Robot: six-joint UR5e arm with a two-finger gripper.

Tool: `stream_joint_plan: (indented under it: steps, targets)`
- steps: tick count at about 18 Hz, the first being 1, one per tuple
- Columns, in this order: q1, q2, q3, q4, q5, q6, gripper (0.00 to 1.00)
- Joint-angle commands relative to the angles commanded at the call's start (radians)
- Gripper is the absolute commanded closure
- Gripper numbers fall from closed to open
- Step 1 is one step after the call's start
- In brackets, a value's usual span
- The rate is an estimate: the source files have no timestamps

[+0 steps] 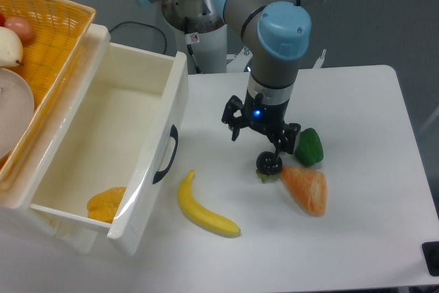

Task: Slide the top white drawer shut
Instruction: 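Lift the gripper up and away from the green pepper, then move the gripper toward the front face of the open white drawer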

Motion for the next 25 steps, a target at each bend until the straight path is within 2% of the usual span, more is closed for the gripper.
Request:
stream_joint_plan:
  steps: [6,9,13,16,25]
  targets:
    - [-0.023,-0.048,0.0,0.019,0.023,-0.181,0.0]
    - [-0.055,-0.093,0.028,0.02,0.022,-0.251,0.0]
    - [-0.068,-0.15,0.066,0.019,-0.018,-0.256,0.0]
    - [-0.058,-0.157,0.064,0.017,-0.07,-0.256,0.0]
    - [-0.072,-0.17,0.048,0.009,-0.075,-0.267,0.0]
